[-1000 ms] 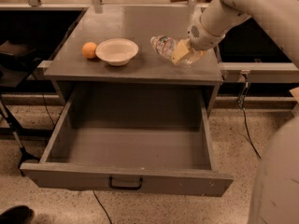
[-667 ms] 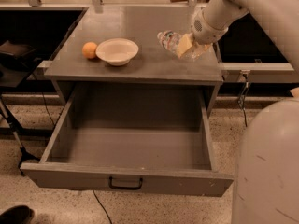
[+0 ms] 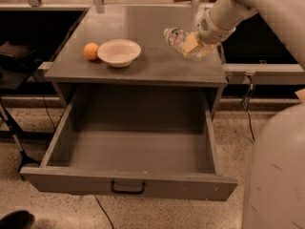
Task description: Pick water bottle from bottom drawer and place on counter
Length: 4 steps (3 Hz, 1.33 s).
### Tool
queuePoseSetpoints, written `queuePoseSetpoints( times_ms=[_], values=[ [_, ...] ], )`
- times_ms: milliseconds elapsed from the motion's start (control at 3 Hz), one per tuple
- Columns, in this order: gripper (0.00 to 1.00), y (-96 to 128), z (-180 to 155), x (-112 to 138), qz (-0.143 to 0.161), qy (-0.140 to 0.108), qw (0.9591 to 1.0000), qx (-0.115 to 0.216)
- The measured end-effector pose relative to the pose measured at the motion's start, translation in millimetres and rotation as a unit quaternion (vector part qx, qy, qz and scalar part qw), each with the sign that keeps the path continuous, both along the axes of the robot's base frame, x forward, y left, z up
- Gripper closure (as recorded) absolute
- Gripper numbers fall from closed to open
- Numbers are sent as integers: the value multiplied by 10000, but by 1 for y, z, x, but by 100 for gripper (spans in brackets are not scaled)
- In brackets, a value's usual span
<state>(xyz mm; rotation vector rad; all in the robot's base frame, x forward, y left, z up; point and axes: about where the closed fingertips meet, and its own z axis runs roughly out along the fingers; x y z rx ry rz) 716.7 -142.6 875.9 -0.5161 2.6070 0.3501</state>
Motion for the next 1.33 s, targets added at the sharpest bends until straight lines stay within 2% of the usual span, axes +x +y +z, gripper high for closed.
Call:
queuePoseSetpoints(
  times_ms=[667,1000,1333],
  values=[
    [5,4,-3,-14,38,-117,9999,-16],
    [0,5,-3,-15,50,-113,9999,-28],
    [0,5,-3,-15,50,-113,9999,-28]
  ],
)
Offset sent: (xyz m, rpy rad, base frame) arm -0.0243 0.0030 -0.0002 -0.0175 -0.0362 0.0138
